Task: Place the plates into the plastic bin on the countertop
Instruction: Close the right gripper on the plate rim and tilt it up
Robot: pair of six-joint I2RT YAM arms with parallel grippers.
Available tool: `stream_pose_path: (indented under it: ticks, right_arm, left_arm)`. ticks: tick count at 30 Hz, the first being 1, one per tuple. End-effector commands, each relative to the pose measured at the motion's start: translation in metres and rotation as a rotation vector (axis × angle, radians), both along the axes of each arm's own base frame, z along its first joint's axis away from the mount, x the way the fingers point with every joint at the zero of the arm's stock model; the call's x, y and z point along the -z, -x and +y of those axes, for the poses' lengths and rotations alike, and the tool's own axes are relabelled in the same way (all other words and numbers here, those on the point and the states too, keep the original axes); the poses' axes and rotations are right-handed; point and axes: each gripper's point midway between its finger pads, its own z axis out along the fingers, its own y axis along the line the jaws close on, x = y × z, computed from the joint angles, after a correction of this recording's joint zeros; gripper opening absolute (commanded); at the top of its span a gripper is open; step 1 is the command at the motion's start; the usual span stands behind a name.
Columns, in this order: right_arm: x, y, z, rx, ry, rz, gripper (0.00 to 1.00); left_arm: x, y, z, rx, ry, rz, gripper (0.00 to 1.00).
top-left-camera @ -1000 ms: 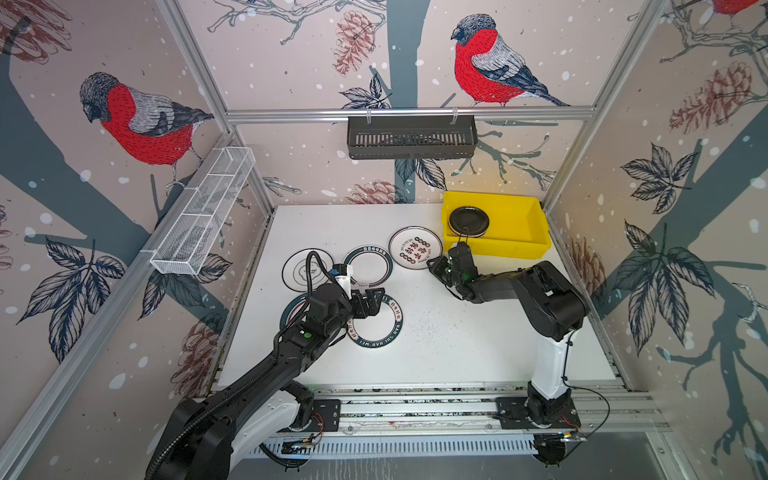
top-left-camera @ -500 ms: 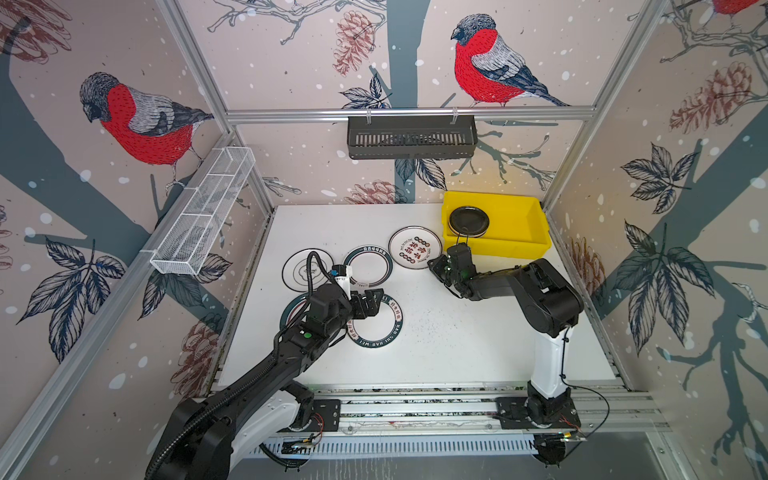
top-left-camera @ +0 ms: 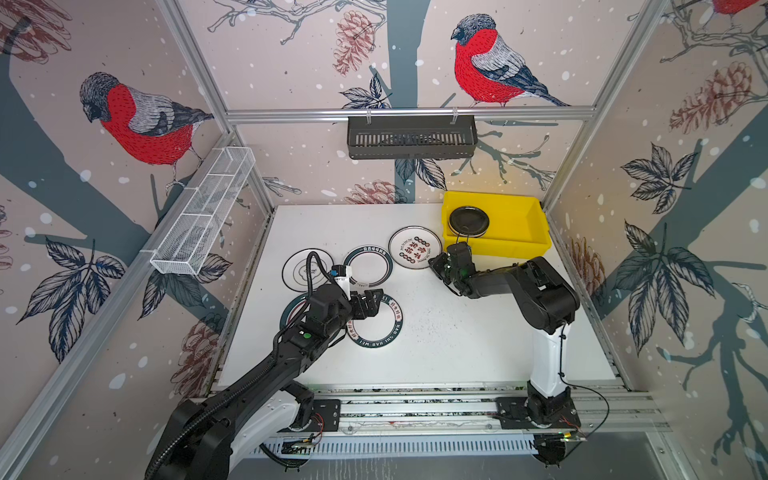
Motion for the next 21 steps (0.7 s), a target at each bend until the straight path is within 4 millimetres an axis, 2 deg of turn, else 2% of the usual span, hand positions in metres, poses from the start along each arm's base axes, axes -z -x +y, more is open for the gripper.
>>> stream_pose_path:
  ticks: [1, 3, 13, 21]
  right_arm:
    - [0.009, 0.002, -0.003, 0.006, 0.022, 0.029, 0.14]
    - [0.007, 0.003, -0.002, 0.005, 0.012, 0.024, 0.10]
    - [-0.006, 0.003, 0.011, -0.029, -0.075, 0.002, 0.04]
    - [-0.033, 0.013, 0.042, -0.126, -0.208, -0.031, 0.04]
  left_arm:
    - [-0.002, -0.002, 0.003, -0.013, -0.010, -0.013, 0.97]
    - [-0.003, -0.003, 0.003, -0.015, -0.009, -0.016, 0.97]
    - [-0.003, -0.001, 0.004, -0.015, -0.009, -0.014, 0.97]
    - [-0.006, -0.001, 0.006, -0.021, -0.008, -0.026, 0.97]
